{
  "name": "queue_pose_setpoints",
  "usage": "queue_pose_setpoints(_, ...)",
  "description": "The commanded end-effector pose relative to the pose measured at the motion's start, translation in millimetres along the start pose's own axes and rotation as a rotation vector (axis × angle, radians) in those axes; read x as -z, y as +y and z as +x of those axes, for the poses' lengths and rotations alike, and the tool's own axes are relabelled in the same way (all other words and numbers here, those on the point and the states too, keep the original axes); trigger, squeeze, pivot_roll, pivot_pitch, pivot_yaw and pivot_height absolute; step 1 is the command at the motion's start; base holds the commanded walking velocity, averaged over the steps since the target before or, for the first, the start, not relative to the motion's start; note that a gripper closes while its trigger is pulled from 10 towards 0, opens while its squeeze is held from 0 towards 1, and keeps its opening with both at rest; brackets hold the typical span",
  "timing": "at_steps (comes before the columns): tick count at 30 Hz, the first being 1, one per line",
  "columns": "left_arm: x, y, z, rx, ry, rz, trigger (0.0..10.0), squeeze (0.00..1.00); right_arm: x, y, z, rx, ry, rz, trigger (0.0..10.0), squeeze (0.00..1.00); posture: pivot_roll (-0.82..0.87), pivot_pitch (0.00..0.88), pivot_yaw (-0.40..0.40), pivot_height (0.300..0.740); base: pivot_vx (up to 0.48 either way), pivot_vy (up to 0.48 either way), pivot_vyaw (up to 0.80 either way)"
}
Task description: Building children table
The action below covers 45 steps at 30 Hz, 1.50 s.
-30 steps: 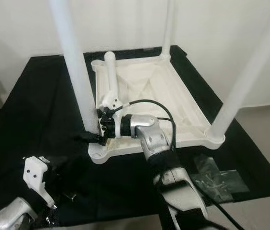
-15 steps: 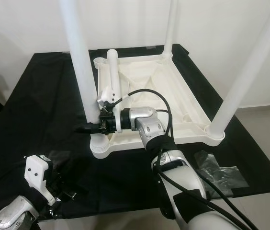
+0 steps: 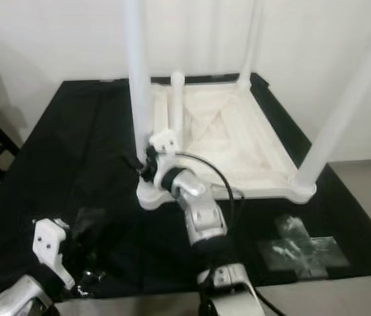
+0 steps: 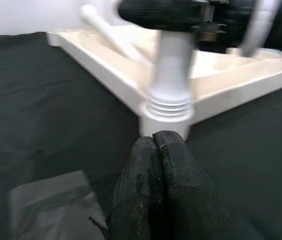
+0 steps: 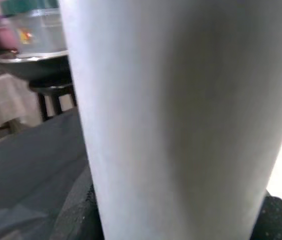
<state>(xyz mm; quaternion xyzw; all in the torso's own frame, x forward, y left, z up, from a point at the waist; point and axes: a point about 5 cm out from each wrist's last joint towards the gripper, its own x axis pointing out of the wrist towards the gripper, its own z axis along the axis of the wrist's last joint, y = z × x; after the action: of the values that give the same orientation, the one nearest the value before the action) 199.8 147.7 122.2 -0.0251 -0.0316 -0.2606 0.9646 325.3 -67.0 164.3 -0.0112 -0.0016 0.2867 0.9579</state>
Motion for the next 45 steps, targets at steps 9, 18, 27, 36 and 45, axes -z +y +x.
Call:
queue_pose_setpoints(9,2.6,3.3,0.8,-0.012,0.006,0.002,10.0,0.0,30.5,8.5,5.0,-0.129,0.138,0.052,10.0,1.0,0.02,0.086,0.023,0.74,0.0,0.0,0.0)
queue_pose_setpoints(18,4.5,3.1,4.6,-0.004,0.008,-0.001,10.0,0.0,-13.0,20.4,24.5,-0.631,-0.035,0.073,10.0,1.0,0.03,0.064,0.02,0.74,0.0,0.0,0.0)
queue_pose_setpoints(27,5.2,3.0,5.4,-0.009,0.009,0.005,10.0,0.0,-21.4,14.9,26.1,-0.987,0.06,-0.006,10.0,0.0,0.04,0.06,0.019,0.74,0.0,0.0,0.0)
queue_pose_setpoints(36,4.8,1.9,5.5,-0.007,0.008,0.003,10.0,0.0,-17.1,8.7,30.0,-0.995,0.075,0.04,0.0,0.0,0.04,0.07,0.018,0.74,0.0,0.0,0.0)
queue_pose_setpoints(45,3.3,1.6,3.8,-0.007,0.005,0.001,10.0,0.0,8.5,-10.2,22.7,-0.718,0.134,0.087,0.0,0.0,0.04,0.087,0.008,0.74,0.0,0.0,0.0)
